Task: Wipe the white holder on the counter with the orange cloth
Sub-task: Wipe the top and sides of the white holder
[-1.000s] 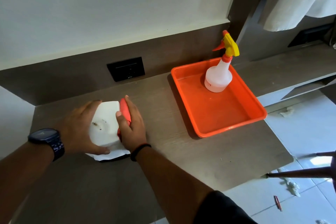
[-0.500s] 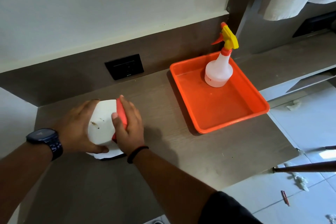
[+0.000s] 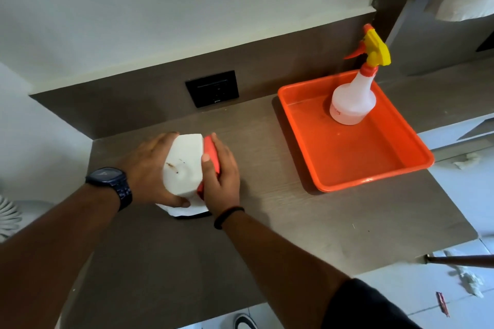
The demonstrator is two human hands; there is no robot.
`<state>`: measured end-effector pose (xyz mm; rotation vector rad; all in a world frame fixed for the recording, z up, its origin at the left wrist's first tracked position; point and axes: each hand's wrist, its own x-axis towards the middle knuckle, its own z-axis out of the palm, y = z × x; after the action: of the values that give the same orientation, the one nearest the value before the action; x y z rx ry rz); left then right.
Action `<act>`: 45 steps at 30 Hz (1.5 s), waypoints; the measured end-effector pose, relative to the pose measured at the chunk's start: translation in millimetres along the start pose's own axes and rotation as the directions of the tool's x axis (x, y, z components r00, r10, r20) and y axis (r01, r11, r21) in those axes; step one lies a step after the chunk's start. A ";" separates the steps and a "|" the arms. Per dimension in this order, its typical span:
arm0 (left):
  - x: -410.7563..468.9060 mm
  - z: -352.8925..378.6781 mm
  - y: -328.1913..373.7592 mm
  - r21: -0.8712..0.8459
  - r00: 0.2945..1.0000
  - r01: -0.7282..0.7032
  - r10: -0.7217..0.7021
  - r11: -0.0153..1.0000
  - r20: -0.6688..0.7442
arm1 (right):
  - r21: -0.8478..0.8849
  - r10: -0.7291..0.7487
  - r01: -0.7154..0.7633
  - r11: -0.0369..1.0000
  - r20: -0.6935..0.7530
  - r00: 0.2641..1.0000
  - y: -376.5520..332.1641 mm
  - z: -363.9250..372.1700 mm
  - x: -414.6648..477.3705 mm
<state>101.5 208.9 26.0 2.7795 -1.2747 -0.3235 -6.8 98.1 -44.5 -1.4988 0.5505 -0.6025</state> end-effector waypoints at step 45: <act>-15.5 41.6 48.9 -0.577 0.872 0.096 -0.348 0.811 -0.344 | -0.696 -0.194 0.635 0.336 0.609 0.769 -74.9 -30.4 39.2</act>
<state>46.3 189.7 -4.9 2.3124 -0.6109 -0.0440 -0.3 50.6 31.4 -2.7978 0.0359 -0.3295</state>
